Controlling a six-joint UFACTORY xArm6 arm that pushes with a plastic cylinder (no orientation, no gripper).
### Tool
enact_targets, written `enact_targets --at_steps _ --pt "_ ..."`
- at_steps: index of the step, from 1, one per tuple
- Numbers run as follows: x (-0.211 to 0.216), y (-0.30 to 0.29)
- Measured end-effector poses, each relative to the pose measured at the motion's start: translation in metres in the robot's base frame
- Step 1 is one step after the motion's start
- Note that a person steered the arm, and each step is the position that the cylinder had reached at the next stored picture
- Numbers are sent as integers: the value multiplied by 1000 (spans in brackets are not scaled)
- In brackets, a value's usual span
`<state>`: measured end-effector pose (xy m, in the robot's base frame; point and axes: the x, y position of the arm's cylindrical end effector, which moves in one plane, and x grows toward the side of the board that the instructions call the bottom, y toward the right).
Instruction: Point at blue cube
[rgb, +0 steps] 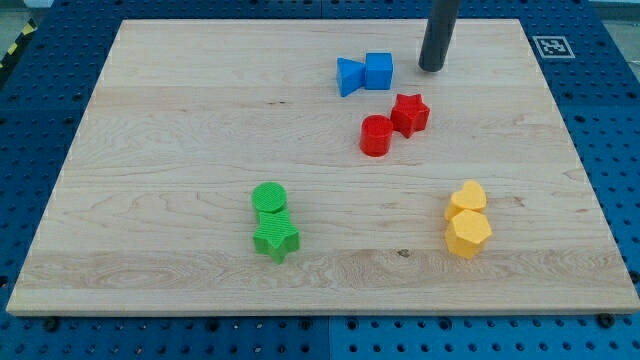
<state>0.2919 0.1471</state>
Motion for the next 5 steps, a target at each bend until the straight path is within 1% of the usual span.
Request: enact_targets --at_steps 2,3,5 --pt "7 0" --pt "16 -15" --pt "17 -83"
